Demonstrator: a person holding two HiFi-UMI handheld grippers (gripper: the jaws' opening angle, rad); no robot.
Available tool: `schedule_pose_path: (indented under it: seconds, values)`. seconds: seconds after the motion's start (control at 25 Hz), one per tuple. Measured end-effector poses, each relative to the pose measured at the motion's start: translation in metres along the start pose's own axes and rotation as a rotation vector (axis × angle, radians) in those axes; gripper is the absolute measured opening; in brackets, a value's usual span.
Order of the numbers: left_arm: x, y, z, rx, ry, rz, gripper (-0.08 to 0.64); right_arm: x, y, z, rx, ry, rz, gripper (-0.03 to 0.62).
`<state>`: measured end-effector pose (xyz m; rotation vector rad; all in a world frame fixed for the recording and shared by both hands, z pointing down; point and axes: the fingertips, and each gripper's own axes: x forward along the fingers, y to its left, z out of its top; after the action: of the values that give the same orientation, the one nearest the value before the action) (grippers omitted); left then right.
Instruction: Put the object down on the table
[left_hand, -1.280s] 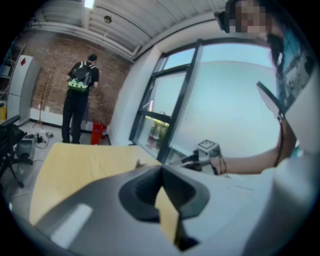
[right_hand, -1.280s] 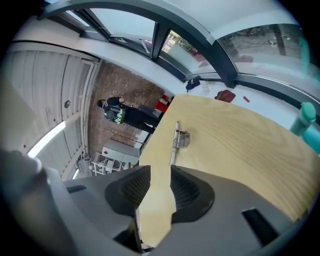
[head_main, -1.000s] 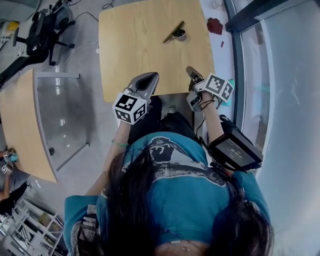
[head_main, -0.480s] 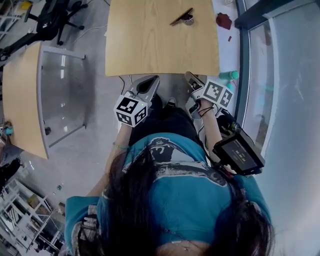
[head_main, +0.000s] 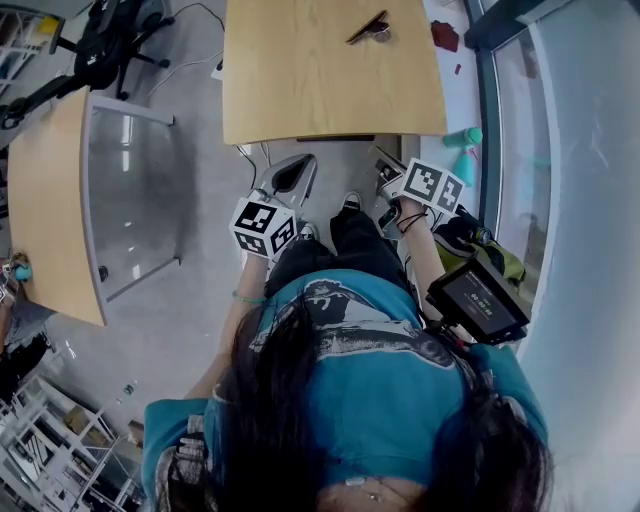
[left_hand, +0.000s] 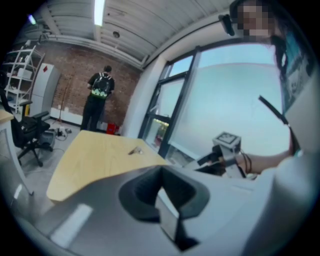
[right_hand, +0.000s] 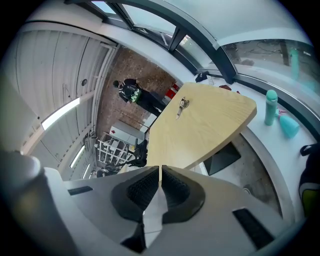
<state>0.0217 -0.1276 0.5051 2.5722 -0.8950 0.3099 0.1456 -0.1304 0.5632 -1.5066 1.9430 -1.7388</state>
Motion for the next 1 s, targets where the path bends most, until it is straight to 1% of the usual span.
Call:
schedule_pose_path:
  seconds: [0.16,0.36,0.56,0.64,0.72,0.84,1.0]
  values:
    - [-0.050,0.001,-0.013,-0.005,-0.025,-0.017,0.002,-0.004,0.020,-0.042,0.004,-0.031,0.007,0.026]
    - [-0.120,0.005,-0.019,0.016,-0.024,-0.074,0.002,-0.007,0.065,-0.097,0.045,-0.088,0.019,0.026]
    - [-0.176,-0.006,-0.038,0.027,-0.026,-0.131,0.003,-0.027,0.090,-0.152,0.041,-0.138,0.010,0.026]
    - [-0.181,-0.005,-0.045,0.015,-0.024,-0.139,0.002,-0.029,0.095,-0.162,0.032,-0.139,0.012,0.026]
    - [-0.174,-0.003,-0.048,0.000,-0.020,-0.151,0.002,-0.029,0.094,-0.164,0.024,-0.131,0.002,0.026]
    - [-0.165,-0.006,-0.047,-0.001,-0.024,-0.174,0.002,-0.030,0.090,-0.166,0.013,-0.124,-0.013,0.026]
    - [-0.173,-0.028,-0.046,0.007,-0.049,-0.186,0.002,-0.051,0.089,-0.177,-0.006,-0.128,-0.012,0.026]
